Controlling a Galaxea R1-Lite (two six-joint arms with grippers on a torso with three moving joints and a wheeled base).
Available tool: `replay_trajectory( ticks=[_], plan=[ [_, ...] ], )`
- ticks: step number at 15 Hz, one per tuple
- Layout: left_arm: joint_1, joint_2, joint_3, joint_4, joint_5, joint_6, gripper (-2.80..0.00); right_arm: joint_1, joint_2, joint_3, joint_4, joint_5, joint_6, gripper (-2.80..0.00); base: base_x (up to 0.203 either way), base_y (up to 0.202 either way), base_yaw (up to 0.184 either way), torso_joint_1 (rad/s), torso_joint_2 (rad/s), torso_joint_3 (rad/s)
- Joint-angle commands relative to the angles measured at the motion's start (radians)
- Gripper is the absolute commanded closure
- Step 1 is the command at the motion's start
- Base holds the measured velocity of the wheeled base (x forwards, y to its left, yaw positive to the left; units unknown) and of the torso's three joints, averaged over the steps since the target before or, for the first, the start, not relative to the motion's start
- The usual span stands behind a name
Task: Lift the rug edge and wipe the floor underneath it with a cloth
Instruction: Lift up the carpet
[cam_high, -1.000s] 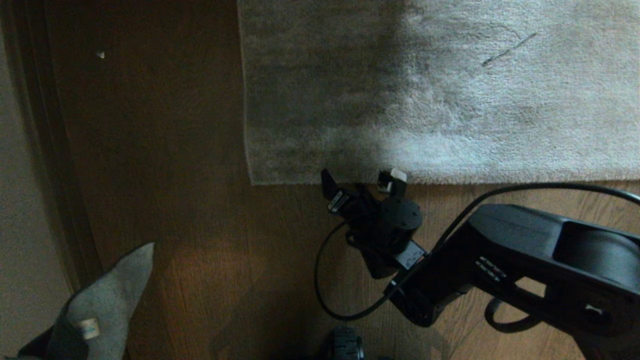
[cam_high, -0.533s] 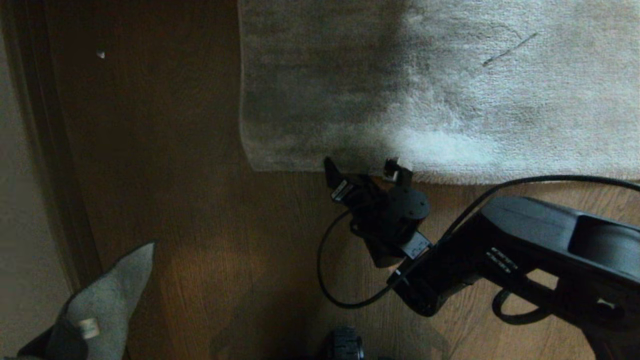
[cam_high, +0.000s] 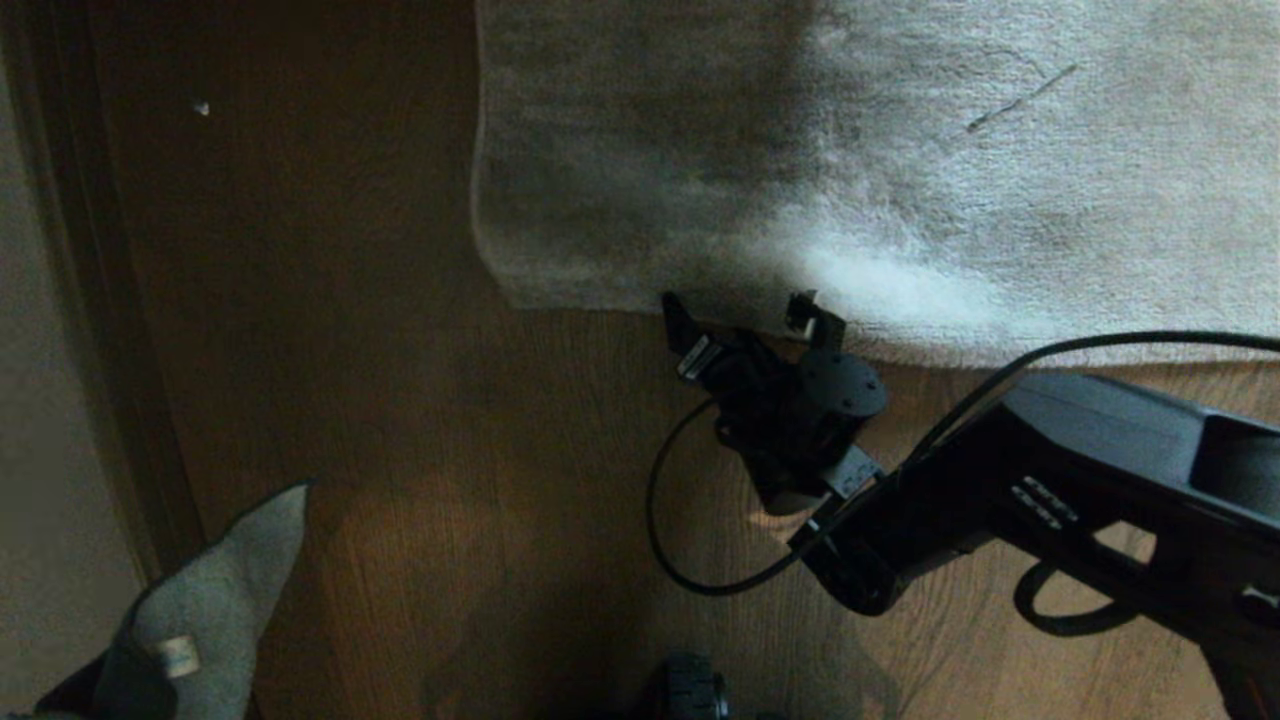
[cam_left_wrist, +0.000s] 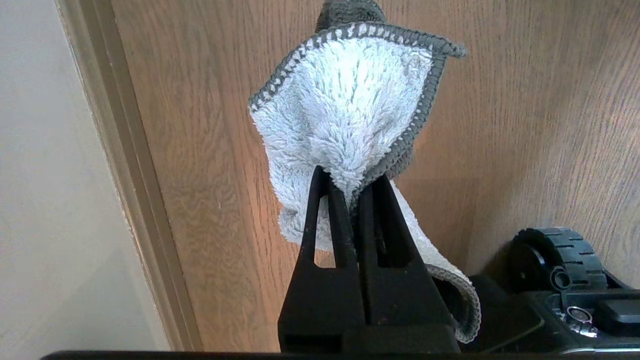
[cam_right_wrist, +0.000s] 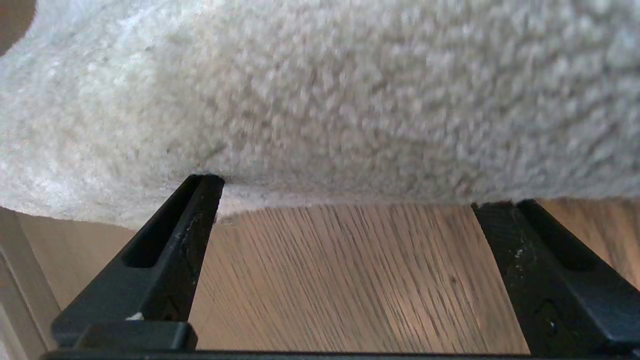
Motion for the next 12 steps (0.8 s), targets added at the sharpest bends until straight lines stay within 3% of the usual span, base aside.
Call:
replay_trajectory(
  ticks=[1, 12],
  plan=[
    [0.0, 0.0, 0.0, 0.0, 0.0, 0.0, 0.0, 0.0, -0.036, 0.004, -0.051, -0.004, 0.002, -2.8, 0.0, 0.0, 0.0, 0.0, 0.0, 0.0],
    [0.0, 0.0, 0.0, 0.0, 0.0, 0.0, 0.0, 0.001, -0.203, 0.144, -0.051, 0.003, -0.032, -2.8, 0.0, 0.0, 0.0, 0.0, 0.0, 0.0]
  ],
)
